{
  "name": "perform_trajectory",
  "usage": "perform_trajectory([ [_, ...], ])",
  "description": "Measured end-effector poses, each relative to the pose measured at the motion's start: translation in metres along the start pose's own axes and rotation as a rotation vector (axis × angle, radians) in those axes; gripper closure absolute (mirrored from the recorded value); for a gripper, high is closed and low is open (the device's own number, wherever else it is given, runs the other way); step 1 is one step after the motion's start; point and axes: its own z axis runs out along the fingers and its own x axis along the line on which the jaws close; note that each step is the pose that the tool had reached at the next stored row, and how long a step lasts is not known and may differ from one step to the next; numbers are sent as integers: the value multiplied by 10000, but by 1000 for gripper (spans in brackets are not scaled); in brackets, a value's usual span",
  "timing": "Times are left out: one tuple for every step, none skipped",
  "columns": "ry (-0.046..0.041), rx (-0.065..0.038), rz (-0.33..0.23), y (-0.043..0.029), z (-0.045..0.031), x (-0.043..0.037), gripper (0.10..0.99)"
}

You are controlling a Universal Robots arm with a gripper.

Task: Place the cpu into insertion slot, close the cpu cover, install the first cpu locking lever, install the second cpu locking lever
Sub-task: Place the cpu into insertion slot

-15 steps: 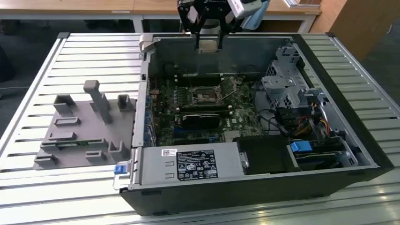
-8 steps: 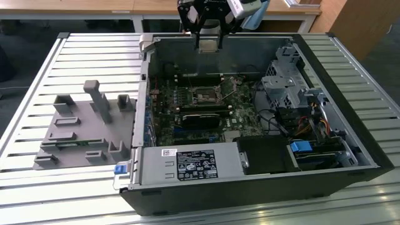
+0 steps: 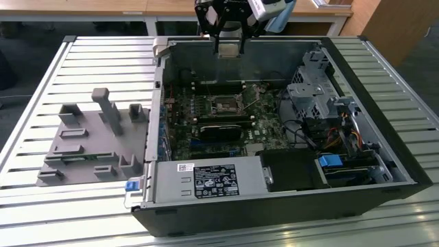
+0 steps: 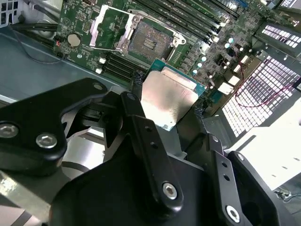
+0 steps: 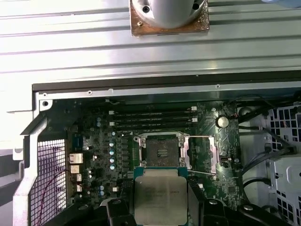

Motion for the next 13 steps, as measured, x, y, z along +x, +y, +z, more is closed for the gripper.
perform_trajectory([
  [-3, -1, 31, 0, 0, 0, 545],
  [-6, -1, 61, 0, 0, 0, 545],
  [-8, -2, 92, 0, 0, 0, 545],
  [-11, -2, 124, 0, 0, 0, 545],
  [-14, -3, 153, 0, 0, 0, 545],
  [-17, -3, 183, 0, 0, 0, 545],
  [-20, -4, 211, 0, 0, 0, 545],
  [-22, -5, 240, 0, 0, 0, 545],
  [-24, -5, 269, 0, 0, 0, 545],
  [-27, -6, 298, 0, 0, 0, 545],
  [-29, -6, 326, 0, 0, 0, 545],
  [-32, -7, 353, 0, 0, 0, 545],
  [-34, -8, 380, 0, 0, 0, 545],
])
